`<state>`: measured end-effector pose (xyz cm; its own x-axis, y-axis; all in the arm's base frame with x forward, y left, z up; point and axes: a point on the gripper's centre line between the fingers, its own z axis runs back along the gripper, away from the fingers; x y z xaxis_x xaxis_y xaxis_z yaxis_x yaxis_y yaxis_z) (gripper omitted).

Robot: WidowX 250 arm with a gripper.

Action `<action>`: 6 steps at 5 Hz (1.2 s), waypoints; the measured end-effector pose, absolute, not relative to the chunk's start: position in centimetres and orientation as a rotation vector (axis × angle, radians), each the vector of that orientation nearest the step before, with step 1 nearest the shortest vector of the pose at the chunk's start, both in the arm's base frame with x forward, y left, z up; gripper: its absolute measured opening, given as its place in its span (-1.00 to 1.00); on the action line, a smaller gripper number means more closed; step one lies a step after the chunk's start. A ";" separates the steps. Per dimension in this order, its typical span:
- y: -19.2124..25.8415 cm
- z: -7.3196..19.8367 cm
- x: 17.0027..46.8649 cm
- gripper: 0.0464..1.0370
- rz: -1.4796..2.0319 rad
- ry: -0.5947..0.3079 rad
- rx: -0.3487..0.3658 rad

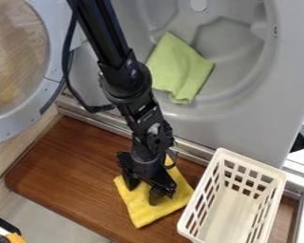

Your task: Put the yellow cloth inside the washing machine

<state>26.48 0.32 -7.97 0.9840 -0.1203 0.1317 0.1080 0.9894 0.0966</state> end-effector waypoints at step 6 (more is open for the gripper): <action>0.4 9.3 30.0 -0.90 -0.020 -0.555 0.011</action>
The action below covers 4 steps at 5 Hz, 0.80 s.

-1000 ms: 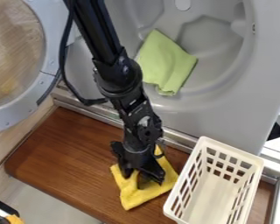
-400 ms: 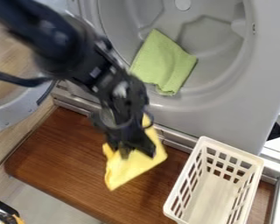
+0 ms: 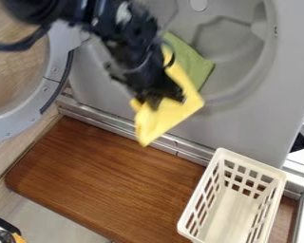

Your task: Put the yellow cloth inside the washing machine

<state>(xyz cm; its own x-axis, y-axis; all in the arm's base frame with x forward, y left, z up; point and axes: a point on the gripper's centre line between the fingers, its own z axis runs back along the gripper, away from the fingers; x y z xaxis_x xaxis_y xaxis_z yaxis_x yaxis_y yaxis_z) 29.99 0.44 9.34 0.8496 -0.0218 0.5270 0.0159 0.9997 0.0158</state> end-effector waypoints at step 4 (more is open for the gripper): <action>-1.5 10.3 42.3 -0.47 -0.027 -0.671 0.015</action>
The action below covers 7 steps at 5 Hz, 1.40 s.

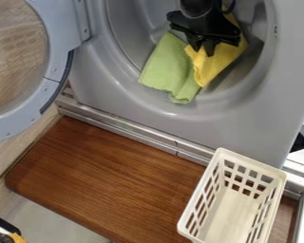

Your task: Put the yellow cloth inside the washing machine

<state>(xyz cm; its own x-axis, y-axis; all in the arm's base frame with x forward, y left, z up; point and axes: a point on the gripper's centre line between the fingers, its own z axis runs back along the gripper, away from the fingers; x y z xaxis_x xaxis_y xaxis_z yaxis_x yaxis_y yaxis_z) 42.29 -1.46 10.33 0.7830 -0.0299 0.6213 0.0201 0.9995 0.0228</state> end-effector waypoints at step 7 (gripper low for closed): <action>-1.5 7.9 28.9 0.93 -0.057 -0.267 0.036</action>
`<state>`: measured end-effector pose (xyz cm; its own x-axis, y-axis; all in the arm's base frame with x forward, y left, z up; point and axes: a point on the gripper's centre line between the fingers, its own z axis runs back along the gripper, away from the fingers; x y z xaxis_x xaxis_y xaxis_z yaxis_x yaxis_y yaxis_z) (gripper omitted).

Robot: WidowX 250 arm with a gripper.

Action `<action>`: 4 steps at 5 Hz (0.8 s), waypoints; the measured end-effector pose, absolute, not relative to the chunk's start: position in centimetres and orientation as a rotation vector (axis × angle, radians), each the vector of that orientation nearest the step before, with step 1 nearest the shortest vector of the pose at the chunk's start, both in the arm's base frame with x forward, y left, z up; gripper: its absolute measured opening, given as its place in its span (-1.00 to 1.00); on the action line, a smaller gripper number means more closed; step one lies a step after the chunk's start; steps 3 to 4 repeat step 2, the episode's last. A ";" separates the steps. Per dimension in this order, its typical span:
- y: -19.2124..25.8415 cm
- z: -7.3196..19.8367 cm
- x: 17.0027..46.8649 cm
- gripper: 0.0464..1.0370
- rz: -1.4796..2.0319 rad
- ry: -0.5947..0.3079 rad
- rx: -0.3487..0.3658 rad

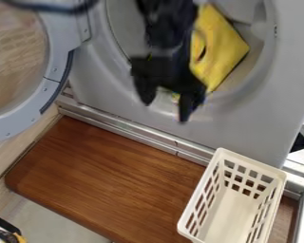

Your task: Put the yellow cloth inside the washing machine

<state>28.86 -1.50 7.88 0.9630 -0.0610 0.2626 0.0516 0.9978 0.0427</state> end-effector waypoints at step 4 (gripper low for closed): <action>-0.7 4.7 25.6 0.93 -0.131 -0.226 0.079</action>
